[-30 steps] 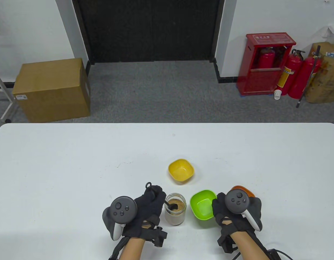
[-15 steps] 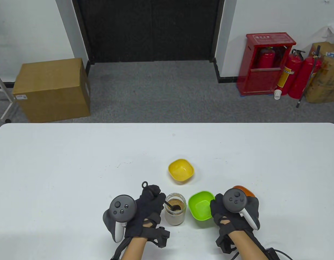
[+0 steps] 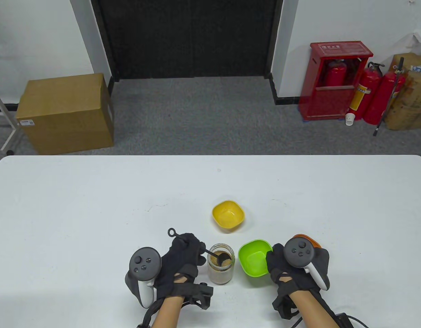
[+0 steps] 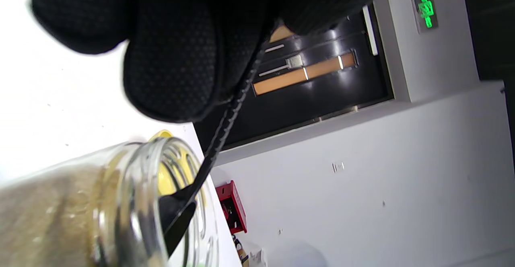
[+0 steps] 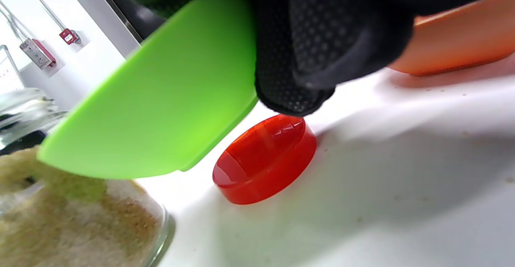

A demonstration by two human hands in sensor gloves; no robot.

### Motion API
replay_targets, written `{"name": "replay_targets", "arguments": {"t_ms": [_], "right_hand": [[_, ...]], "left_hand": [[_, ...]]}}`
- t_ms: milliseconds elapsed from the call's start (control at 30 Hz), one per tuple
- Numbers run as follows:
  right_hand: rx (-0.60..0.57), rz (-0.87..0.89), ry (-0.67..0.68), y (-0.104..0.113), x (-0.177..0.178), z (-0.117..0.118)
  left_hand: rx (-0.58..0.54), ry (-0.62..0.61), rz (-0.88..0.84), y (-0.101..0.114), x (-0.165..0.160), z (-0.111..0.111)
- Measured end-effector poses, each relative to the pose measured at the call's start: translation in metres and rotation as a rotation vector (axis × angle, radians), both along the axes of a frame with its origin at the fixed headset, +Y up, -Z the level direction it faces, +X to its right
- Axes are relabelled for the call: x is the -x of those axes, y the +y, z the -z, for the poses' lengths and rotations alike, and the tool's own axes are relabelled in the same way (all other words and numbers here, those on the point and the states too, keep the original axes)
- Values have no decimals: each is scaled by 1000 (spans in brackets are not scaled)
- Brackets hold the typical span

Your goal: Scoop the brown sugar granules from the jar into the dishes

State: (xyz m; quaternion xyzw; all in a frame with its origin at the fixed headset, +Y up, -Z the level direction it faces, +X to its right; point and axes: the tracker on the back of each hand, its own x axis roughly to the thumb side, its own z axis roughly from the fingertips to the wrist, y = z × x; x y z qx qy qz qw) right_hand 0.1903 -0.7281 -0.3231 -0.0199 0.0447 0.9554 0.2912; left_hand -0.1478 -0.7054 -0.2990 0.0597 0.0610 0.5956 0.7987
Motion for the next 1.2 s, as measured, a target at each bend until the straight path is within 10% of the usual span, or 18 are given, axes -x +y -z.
{"name": "replay_targets", "arguments": {"t_ms": [1200], "right_hand": [[-86,171,-29,14,-13,-3]], "left_hand": [[76,79,-162,14,8,12]]}}
